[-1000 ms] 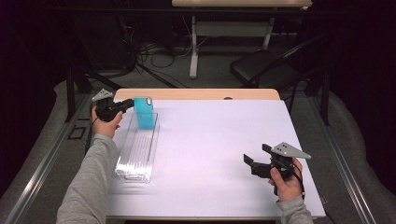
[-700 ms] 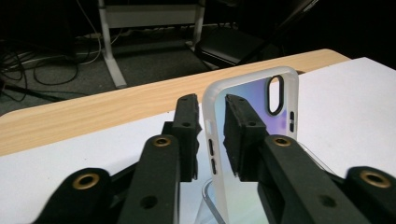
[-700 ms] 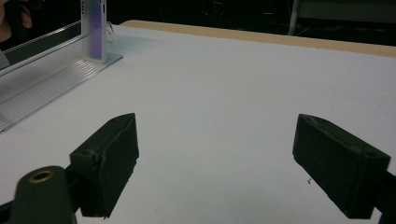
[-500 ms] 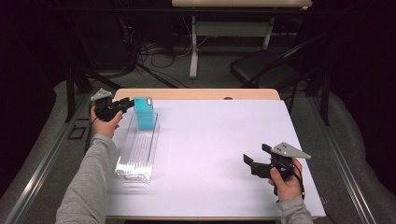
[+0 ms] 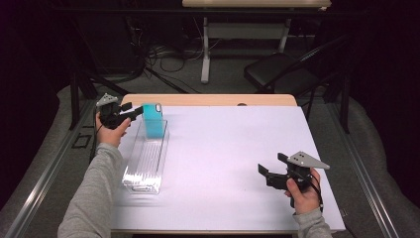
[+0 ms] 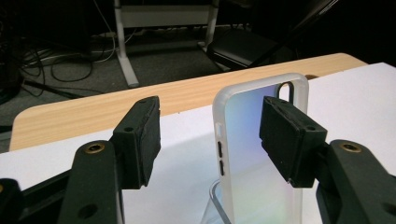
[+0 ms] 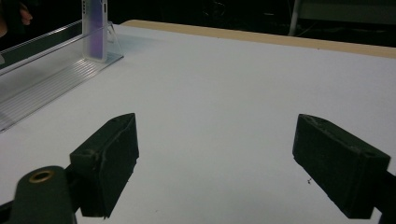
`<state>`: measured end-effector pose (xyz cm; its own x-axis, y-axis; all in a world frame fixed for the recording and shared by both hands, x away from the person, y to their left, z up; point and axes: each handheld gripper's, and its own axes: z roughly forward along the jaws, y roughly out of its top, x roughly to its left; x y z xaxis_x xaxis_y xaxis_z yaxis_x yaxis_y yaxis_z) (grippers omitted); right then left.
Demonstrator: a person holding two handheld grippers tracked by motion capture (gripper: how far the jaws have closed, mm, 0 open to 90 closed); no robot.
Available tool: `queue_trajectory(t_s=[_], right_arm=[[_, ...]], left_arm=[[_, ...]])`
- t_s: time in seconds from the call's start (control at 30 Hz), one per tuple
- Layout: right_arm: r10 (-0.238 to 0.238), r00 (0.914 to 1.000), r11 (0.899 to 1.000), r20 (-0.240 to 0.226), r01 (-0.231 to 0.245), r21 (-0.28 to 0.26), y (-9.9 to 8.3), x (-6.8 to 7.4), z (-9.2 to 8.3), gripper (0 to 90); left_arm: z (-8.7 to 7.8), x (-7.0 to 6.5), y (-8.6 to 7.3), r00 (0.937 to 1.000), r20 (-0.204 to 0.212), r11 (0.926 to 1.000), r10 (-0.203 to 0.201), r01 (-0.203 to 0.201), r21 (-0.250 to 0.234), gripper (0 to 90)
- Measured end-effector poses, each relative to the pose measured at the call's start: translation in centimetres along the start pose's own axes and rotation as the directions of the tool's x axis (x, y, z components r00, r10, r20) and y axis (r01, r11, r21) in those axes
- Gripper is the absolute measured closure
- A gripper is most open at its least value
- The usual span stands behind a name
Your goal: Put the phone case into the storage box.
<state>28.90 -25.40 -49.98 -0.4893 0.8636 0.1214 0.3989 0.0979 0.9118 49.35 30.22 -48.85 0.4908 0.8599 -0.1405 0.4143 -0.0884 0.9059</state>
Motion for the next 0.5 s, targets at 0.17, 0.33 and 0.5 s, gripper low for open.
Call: queue_trajectory(t_s=[0.17,0.33,0.5], right_arm=[[-0.002,1.0,1.0,-0.002,0.002,0.001,0.0,0.0,0.0,13.7],[-0.004,1.0,1.0,-0.003,0.004,-0.003,0.0,0.0,0.0,13.7],[-0.004,1.0,1.0,-0.004,0.004,-0.007,0.0,0.0,-0.1,13.7]], left_arm=[[-0.5,-0.2,0.3,1.0,-0.001,0.9999,-0.003,0.003,-0.011,37.2],[-0.9,-0.5,0.6,0.9997,-0.022,0.9999,0.006,-0.007,-0.009,35.0],[-1.3,-0.6,0.7,0.9995,-0.031,1.0,0.004,-0.005,-0.006,34.7]])
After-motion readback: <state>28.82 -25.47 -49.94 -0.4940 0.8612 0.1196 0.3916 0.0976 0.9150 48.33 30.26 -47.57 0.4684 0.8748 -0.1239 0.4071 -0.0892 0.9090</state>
